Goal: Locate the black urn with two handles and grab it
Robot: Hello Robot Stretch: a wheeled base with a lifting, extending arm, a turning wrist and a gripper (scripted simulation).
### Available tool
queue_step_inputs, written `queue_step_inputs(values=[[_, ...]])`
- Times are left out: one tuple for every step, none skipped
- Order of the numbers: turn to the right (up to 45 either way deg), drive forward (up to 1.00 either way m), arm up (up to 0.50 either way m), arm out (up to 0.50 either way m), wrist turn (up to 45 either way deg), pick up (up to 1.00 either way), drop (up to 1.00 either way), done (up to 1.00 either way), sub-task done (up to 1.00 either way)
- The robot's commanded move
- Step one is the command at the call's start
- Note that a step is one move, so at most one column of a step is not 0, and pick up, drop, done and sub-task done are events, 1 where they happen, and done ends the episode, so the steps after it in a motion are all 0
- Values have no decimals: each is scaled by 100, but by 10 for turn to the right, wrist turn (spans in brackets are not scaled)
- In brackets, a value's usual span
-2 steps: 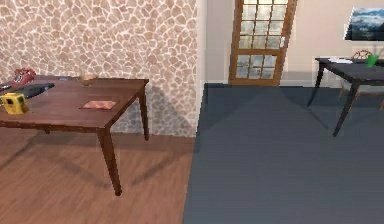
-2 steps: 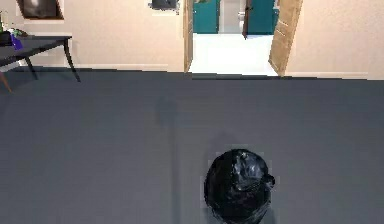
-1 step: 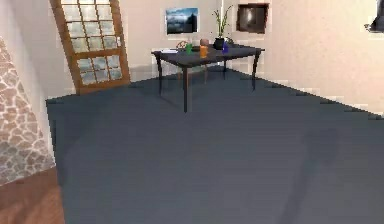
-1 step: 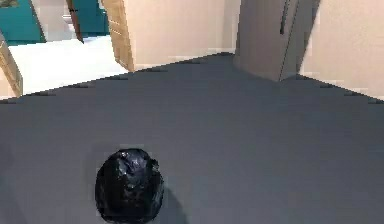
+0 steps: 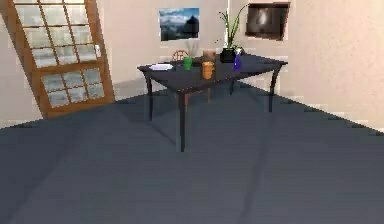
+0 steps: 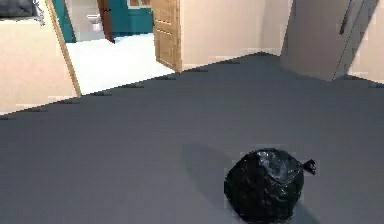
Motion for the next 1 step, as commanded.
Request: queue_step_inputs(values=[[450,0,0,0,0,0,0,0,0]])
